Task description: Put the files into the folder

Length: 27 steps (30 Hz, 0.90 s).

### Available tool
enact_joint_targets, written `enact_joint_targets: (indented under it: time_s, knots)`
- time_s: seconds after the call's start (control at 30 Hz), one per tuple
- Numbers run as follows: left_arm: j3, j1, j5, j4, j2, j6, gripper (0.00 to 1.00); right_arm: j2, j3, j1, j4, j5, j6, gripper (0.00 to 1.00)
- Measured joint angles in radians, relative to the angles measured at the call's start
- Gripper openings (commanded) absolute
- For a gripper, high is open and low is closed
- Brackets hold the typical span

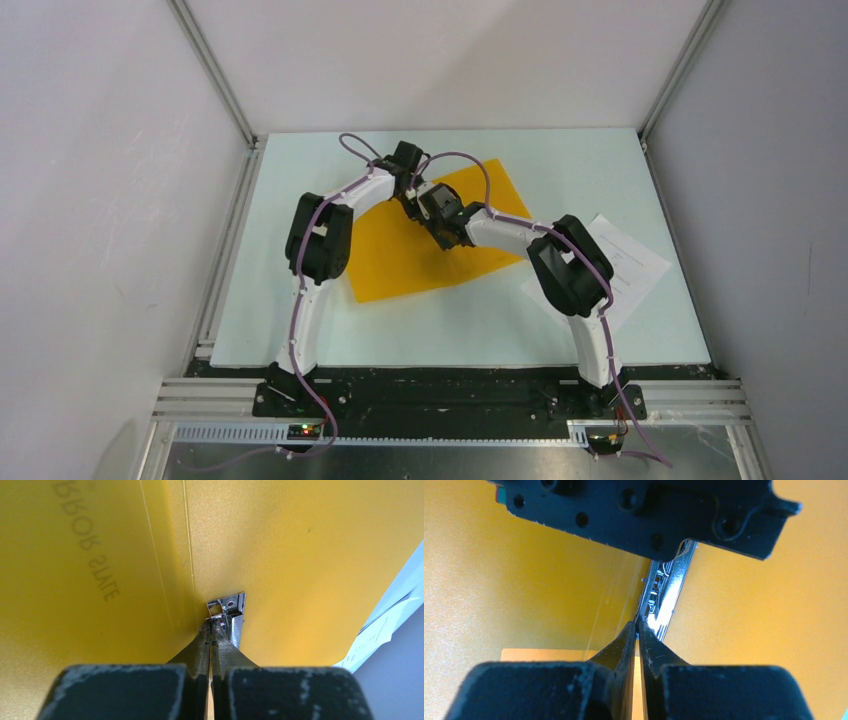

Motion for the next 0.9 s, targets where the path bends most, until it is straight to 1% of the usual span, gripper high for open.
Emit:
enact_joint_targets:
  time_s: [0.1,0.2,0.23,0.3,0.43,0.57,0.63,0.7,0.8,0.87,0.9]
  knots:
    - [0.0,0.0,0.0,0.0,0.0,0.005,0.0,0.0,0.0,0.0,-0.009,-0.003,-0.001,0.13]
    - [0.0,0.0,0.0,0.001,0.0,0.011,0.0,0.0,-0.003,-0.001,-0.026,-0.004,0.01,0.13]
    - [0.0,0.0,0.0,0.001,0.0,0.014,0.0,0.0,-0.005,-0.003,-0.026,-0.005,0.015,0.07]
    - [0.0,0.0,0.0,0.002,0.0,0.022,0.0,-0.001,-0.01,-0.005,-0.024,-0.007,0.027,0.01]
    - [0.003,-0.002,-0.001,0.001,0.0,0.032,0.0,-0.009,-0.018,-0.012,-0.025,-0.011,0.071,0.0]
    - [0.006,-0.004,-0.001,0.001,0.0,0.042,0.0,-0.014,-0.004,-0.032,-0.061,-0.032,0.088,0.0]
    - [0.007,-0.006,-0.002,0.005,0.0,0.05,0.0,-0.008,0.037,-0.051,-0.121,-0.037,0.077,0.0]
    - [0.008,-0.006,-0.005,0.003,0.0,0.059,0.0,0.002,0.09,-0.097,-0.174,-0.047,0.066,0.02]
    - [0.01,-0.007,-0.005,-0.003,0.0,0.075,0.0,0.001,0.246,-0.2,-0.225,-0.082,0.066,0.14]
    - [0.014,-0.008,-0.006,-0.008,0.0,0.082,0.0,-0.019,0.379,-0.26,-0.199,-0.096,0.073,0.16]
    - [0.014,-0.008,-0.006,-0.009,0.0,0.084,0.0,-0.038,0.417,-0.278,-0.184,-0.103,0.076,0.17]
